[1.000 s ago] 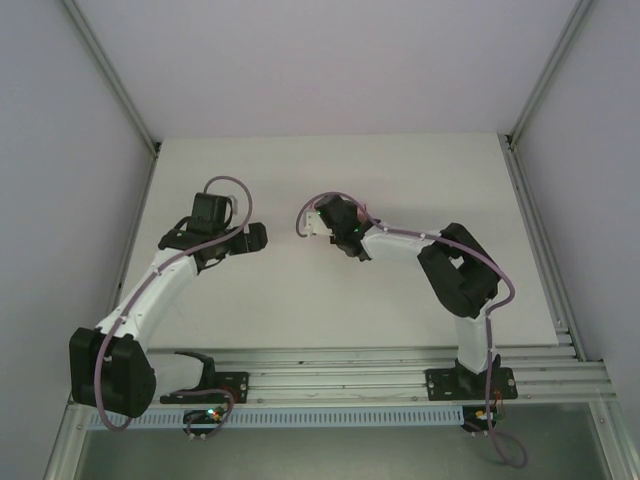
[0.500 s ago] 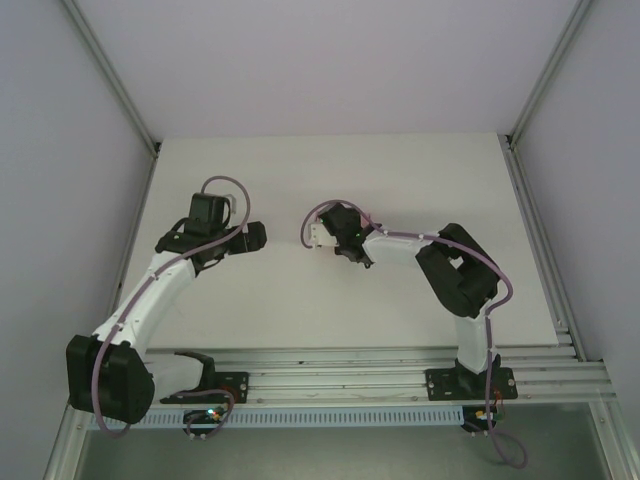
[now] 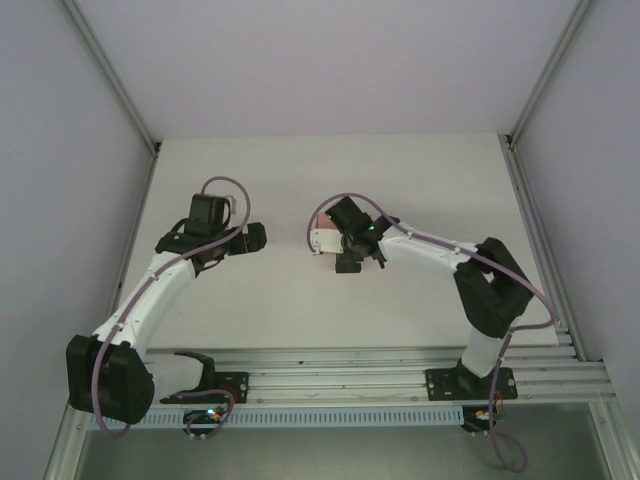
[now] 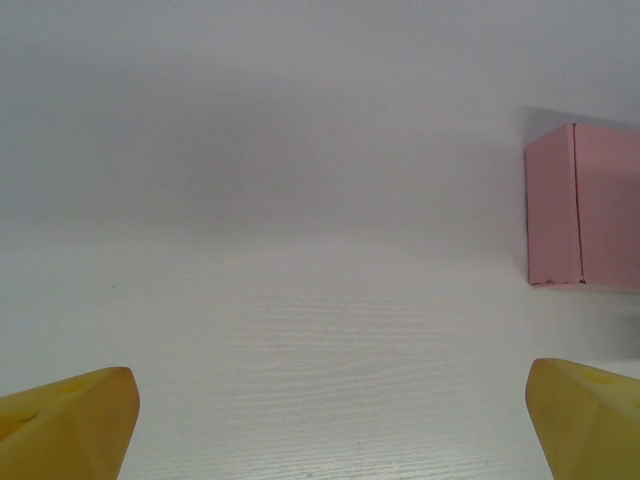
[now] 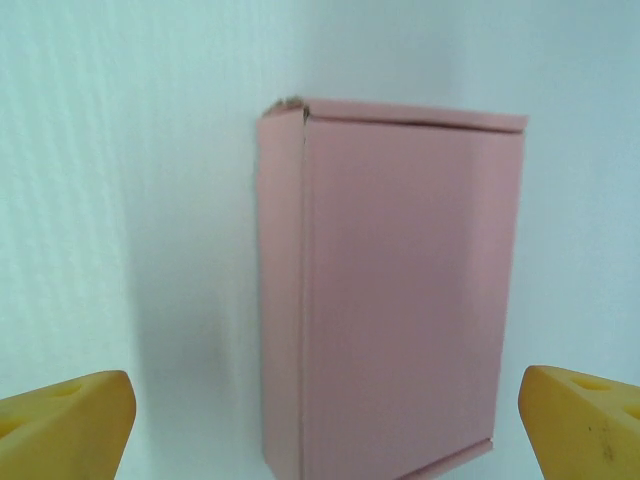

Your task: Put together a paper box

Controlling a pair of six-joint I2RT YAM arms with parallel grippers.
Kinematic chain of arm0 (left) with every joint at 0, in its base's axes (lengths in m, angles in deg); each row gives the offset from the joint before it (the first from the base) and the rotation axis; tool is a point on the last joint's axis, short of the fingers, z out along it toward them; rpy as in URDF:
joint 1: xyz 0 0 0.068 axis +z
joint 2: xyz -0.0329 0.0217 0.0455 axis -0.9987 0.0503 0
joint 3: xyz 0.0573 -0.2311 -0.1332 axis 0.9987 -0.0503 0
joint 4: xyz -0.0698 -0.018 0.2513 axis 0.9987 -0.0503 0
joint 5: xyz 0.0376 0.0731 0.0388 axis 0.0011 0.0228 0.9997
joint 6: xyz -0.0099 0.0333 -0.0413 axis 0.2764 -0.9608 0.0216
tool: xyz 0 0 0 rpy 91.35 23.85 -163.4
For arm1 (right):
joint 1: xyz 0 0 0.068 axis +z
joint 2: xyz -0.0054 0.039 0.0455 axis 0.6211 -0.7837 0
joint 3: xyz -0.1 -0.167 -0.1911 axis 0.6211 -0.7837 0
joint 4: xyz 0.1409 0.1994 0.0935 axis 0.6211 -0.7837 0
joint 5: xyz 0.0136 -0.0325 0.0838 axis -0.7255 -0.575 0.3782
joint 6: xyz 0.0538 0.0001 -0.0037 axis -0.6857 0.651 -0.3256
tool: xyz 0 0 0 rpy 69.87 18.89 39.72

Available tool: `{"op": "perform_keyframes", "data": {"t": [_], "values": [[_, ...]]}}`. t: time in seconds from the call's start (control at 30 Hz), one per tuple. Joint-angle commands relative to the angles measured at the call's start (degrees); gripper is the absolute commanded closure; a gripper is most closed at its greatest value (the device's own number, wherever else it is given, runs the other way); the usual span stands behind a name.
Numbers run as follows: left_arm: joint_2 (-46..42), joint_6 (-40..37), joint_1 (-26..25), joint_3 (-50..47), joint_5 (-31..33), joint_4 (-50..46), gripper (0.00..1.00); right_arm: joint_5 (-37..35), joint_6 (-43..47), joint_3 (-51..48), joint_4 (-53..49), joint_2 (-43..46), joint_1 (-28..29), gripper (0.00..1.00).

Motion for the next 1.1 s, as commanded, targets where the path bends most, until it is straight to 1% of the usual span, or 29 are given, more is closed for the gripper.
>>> {"op": "perform_keyframes", "data": {"t": [0.0,0.07,0.13,0.23,0.27,0.33,0.4,0.43,0.5,0.57,0.63,0.67,0.77,0.87,0.9,0.93,0.97,1.0,1.03,1.07], "values": [[-1.3,-0.8,0.4,1.1,0.8,-1.6,0.0,6.8,-4.4,-2.0,-0.9,7.0,-0.6,0.0],[-1.6,-1.4,0.4,1.8,1.4,-2.2,0.0,4.1,-10.8,-4.8,5.2,11.7,-1.4,0.01],[-2.2,-1.8,0.4,1.8,3.1,-1.7,0.0,-4.1,-22.6,-8.0,12.9,16.7,-2.5,0.0],[-3.9,-3.5,0.4,0.0,8.2,1.9,0.0,-11.2,-40.1,-13.4,18.0,25.2,-6.0,0.0],[-4.6,-4.7,0.6,-1.2,9.4,4.3,0.0,-12.5,-43.9,-15.8,19.5,27.9,-7.4,0.0],[-6.5,-7.2,1.6,-5.4,11.1,11.5,0.0,-14.5,-48.3,-22.5,24.0,33.6,-10.4,0.0],[-8.0,-7.2,3.0,-9.3,15.4,17.4,0.0,-16.3,-48.7,-29.7,30.4,38.1,-13.6,0.0],[-8.4,-8.5,4.0,-11.4,16.7,20.9,0.0,-15.9,-48.8,-33.6,34.2,40.2,-15.9,0.01],[-8.6,-10.2,6.1,-13.7,18.2,25.2,0.0,-12.4,-49.2,-39.3,39.0,43.2,-20.7,0.0],[-7.9,-12.2,8.3,-16.5,17.7,31.0,0.0,-8.6,-50.1,-42.4,40.5,44.8,-24.4,0.0],[-6.3,-14.6,9.9,-21.2,19.2,40.8,0.0,-4.5,-50.0,-45.9,44.9,45.1,-27.2,0.0],[-5.5,-14.5,11.0,-23.4,19.5,45.0,0.0,-3.0,-50.1,-47.3,46.8,44.7,-28.2,0.0],[-3.4,-14.0,14.5,-29.6,15.5,55.9,0.0,2.3,-49.6,-50.0,51.0,42.0,-31.2,0.0],[0.4,-15.6,14.9,-33.4,14.2,64.1,0.0,2.0,-47.8,-52.1,59.1,36.1,-32.6,0.0],[3.3,-16.1,15.0,-34.6,14.4,69.3,0.0,2.1,-48.2,-52.8,63.0,33.4,-33.3,0.0],[4.5,-15.4,15.2,-34.0,15.1,70.0,0.0,3.3,-48.0,-53.9,67.7,30.7,-33.9,0.0],[5.5,-15.0,15.6,-33.7,14.3,71.0,0.0,4.9,-47.2,-54.7,73.0,27.7,-34.3,0.0],[7.3,-16.8,16.0,-33.6,13.3,74.1,0.0,5.4,-47.7,-55.4,78.5,24.1,-34.7,0.0],[7.6,-16.2,16.4,-32.0,13.2,70.6,0.0,5.2,-48.2,-55.0,79.6,21.3,-35.0,0.0],[8.4,-16.1,17.2,-31.1,12.9,70.3,0.0,5.4,-48.6,-54.4,80.4,17.9,-35.6,0.0]]}}
